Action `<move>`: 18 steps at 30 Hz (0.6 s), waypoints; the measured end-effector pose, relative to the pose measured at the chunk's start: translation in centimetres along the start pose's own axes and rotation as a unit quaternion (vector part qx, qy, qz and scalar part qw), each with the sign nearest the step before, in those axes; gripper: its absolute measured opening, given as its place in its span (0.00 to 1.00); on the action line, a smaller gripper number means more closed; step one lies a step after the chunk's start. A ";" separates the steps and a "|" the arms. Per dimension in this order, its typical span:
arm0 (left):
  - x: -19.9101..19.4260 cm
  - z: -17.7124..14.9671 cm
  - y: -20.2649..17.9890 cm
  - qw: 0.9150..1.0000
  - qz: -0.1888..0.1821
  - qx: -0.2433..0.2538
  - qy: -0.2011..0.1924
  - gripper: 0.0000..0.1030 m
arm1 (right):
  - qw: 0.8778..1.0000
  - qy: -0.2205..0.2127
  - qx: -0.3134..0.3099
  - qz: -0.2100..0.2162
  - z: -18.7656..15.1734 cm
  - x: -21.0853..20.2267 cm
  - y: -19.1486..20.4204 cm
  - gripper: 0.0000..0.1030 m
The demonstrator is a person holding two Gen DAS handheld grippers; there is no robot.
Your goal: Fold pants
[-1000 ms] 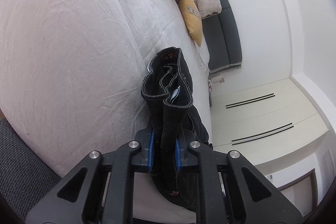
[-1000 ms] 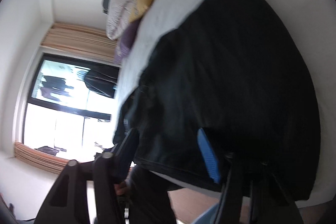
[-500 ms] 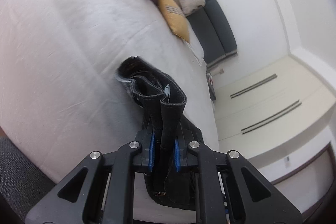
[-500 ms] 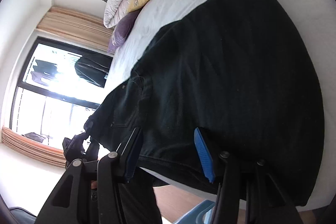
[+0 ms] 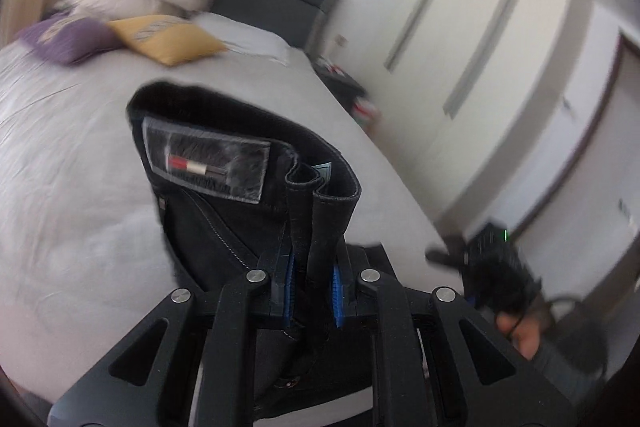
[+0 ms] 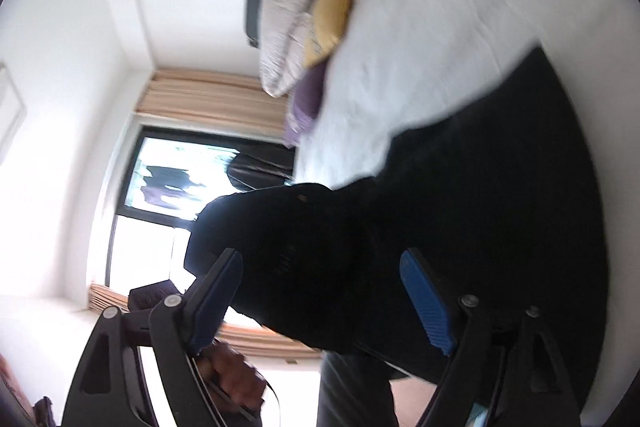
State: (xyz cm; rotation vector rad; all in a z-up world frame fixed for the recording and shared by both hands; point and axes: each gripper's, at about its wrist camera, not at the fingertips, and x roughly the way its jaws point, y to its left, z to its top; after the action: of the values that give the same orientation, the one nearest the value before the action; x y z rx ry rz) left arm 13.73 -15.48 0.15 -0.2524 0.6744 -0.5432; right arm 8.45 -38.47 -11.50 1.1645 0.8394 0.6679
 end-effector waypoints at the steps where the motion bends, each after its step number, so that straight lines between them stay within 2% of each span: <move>1: 1.6 -0.4 -1.8 1.000 -0.008 0.018 0.017 0.12 | 1.000 -0.010 0.009 0.009 0.5 -1.0 -0.5 0.85; 4: 6.8 -2.8 -6.8 0.995 -0.036 0.065 0.072 0.12 | 0.999 -0.031 0.042 0.011 1.1 -3.5 -2.3 0.86; 6: 10.2 -5.5 -9.9 0.986 -0.033 0.119 0.110 0.12 | 0.997 -0.040 0.060 0.021 0.8 -5.0 -3.7 0.88; 9: 13.2 -8.7 -11.5 0.979 -0.032 0.135 0.153 0.12 | 0.996 -0.044 0.080 0.017 0.4 -6.7 -5.7 0.89; 13: 13.5 -9.7 -12.4 0.977 -0.028 0.147 0.149 0.12 | 0.996 -0.016 0.088 -0.012 0.0 -6.3 -7.1 0.89; 18: 12.6 -9.9 -14.0 0.973 -0.015 0.189 0.129 0.12 | 0.998 0.021 0.052 -0.014 0.5 -4.2 -5.1 0.88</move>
State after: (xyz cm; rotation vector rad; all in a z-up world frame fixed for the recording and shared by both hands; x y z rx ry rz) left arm 9.95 -34.57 -8.48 0.1697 0.8040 -0.7279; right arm 6.77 -43.51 -15.44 1.2324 0.9341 0.6334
